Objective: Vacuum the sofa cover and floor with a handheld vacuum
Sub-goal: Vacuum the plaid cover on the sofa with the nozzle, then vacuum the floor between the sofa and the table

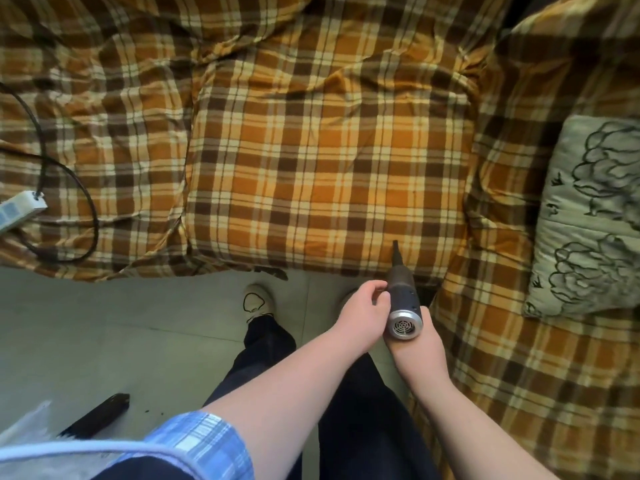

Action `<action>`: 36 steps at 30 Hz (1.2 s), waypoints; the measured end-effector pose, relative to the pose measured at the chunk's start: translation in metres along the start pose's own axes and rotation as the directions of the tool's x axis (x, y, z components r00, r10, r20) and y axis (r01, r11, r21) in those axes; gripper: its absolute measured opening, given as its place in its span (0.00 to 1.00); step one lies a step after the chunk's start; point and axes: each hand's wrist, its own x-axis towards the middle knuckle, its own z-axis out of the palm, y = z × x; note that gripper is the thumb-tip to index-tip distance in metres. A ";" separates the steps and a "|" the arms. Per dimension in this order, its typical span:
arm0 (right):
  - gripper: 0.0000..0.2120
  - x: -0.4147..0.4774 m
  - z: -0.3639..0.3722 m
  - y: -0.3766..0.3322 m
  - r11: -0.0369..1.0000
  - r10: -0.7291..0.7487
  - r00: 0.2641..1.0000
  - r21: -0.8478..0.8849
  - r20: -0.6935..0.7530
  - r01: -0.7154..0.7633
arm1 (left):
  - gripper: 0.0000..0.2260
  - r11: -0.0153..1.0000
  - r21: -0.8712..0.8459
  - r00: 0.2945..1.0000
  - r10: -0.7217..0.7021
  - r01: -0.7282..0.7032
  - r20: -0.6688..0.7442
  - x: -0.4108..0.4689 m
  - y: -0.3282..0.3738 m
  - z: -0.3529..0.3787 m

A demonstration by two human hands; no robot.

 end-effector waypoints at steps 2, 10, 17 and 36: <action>0.14 -0.004 0.014 -0.009 0.999 -0.045 0.999 -0.009 0.022 0.045 | 0.16 1.000 -0.014 0.999 -0.008 0.007 -0.033 0.001 -0.009 -0.018; 0.14 -0.026 0.092 -0.067 0.971 -0.180 0.959 -0.118 0.220 0.209 | 0.13 0.943 -0.331 0.966 -0.111 0.029 -0.231 -0.018 -0.065 -0.105; 0.12 -0.034 0.151 -0.091 0.842 -0.233 0.866 -0.353 0.443 0.407 | 0.10 0.810 -0.583 0.893 -0.215 -0.064 -0.396 -0.037 -0.137 -0.144; 0.16 -0.033 0.171 0.020 0.509 -0.133 0.709 -0.566 0.693 0.649 | 0.12 0.489 -0.859 0.731 -0.529 -0.152 -0.431 -0.062 -0.249 -0.011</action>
